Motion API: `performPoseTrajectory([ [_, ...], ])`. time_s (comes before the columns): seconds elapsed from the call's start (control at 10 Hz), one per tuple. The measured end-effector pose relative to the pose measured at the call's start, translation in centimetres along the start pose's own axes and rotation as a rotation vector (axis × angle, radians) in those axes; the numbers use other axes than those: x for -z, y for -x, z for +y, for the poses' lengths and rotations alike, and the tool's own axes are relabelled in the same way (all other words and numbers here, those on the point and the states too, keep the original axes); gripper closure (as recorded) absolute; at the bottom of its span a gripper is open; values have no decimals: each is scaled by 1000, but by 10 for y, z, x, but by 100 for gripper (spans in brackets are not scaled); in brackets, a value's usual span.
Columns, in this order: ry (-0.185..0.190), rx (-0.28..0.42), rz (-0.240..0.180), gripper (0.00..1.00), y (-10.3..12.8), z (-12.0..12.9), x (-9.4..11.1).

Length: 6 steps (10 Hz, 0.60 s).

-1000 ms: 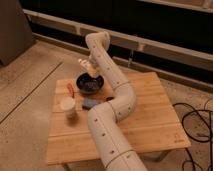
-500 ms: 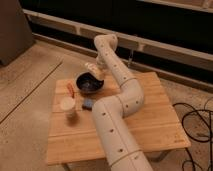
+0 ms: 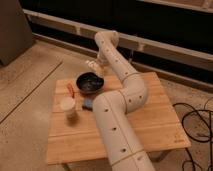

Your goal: Place the bottle in the ceramic bowl

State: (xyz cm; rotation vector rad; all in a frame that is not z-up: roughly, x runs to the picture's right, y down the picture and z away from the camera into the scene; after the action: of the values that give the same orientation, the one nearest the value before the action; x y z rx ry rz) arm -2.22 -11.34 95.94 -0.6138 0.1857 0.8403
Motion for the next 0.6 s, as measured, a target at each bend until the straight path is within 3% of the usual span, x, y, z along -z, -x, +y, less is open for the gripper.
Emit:
performPoseTrajectory([
  [0.4,45,32,82,100,10,49,-34],
  [0.6,54,39,108,100,12,62,-45],
])
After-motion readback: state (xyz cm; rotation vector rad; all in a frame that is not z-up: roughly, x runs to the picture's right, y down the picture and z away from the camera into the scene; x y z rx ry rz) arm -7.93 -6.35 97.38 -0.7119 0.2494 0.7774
